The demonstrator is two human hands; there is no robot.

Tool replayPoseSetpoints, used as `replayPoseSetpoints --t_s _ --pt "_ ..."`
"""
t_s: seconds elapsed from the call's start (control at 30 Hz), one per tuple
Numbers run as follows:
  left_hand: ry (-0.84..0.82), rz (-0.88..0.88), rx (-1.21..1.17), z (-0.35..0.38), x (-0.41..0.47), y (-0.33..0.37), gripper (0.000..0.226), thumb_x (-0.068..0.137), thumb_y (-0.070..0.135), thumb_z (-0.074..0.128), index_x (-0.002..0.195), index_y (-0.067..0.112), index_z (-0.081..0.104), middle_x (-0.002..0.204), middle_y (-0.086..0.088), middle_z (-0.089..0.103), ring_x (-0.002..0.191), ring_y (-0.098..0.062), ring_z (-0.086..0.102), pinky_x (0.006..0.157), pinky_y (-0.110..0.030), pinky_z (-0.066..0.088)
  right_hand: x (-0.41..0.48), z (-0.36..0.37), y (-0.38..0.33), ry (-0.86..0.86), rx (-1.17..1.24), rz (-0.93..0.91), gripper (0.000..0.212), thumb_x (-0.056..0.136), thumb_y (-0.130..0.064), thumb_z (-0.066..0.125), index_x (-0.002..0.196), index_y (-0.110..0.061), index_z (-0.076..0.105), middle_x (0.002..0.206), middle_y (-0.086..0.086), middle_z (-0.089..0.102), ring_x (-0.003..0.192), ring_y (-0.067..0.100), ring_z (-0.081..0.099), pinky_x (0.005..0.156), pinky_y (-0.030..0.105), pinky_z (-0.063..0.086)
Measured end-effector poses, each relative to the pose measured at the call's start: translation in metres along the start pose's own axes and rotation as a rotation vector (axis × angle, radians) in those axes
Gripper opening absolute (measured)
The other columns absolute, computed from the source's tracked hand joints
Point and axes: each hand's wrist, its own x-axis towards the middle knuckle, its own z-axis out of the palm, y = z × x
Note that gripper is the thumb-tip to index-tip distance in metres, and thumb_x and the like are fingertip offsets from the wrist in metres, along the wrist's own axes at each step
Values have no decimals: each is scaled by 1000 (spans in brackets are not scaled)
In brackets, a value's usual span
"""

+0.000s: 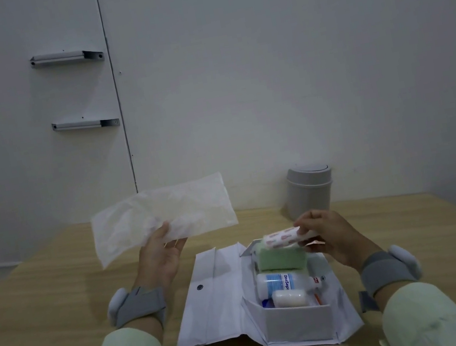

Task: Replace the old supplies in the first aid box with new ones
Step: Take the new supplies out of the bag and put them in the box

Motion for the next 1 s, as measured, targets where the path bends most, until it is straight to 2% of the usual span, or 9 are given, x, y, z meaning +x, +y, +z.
replayPoseSetpoints --t_s 0.1,0.23,0.33,0.47,0.57,0.7,0.83,0.93,1.0 --pt "-11 -9 -5 4 -1 -2 13 93 2 50 100 12 56 99 -15 65 67 -23 73 62 -40 61 0 2 6 -33 -235 -17 13 81 0 61 74 -10 62 79 8 65 67 16 56 48 17 41" --pt "-34 -12 -3 9 -3 -5 12 94 1 49 96 11 56 98 -15 65 70 -24 73 62 -40 61 0 3 10 -91 -345 -47 17 72 9 68 74 -8 65 84 4 65 91 22 60 51 10 46" --pt "-47 -17 1 10 -4 -7 13 94 1 49 103 10 54 89 -15 71 71 -25 73 59 -40 61 0 2 10 -121 -470 -81 17 69 2 75 76 -10 66 90 2 65 91 17 59 57 12 46" --pt "-50 -28 5 11 -6 -8 17 95 1 47 105 11 55 107 -18 64 95 -31 64 68 -47 59 1 3 10 -146 -642 -117 18 67 -8 81 68 -17 65 85 -3 64 84 12 59 61 13 44" --pt "-37 -30 7 13 -7 -9 15 95 1 47 98 12 56 101 -16 65 89 -28 65 64 -43 60 4 6 12 -145 -730 -141 19 67 -12 81 68 -23 66 80 -3 61 76 8 56 61 15 44" --pt "-45 -21 7 16 -7 -9 17 94 0 48 98 14 57 78 -12 74 69 -24 73 60 -42 61 5 10 11 -201 -781 -148 18 75 -12 75 88 -25 74 80 -10 58 73 8 54 63 13 45" --pt "-40 -25 2 19 -8 -9 15 94 0 48 93 12 57 97 -14 65 78 -26 71 59 -42 61 6 14 11 -183 -868 -204 18 76 -25 76 93 -24 76 82 -18 55 76 5 52 70 15 46" --pt "-55 -35 10 19 -9 -9 15 94 1 48 91 11 57 94 -15 67 77 -26 71 59 -41 61 7 18 15 -134 -947 -237 20 75 -29 76 94 -24 77 91 -13 57 86 7 52 85 25 50" --pt "-63 -40 6 19 -10 -10 15 94 0 48 90 11 57 82 -14 73 74 -26 72 59 -42 61 8 20 17 -121 -983 -251 19 74 -31 76 93 -25 77 96 -11 59 90 8 53 89 28 51"
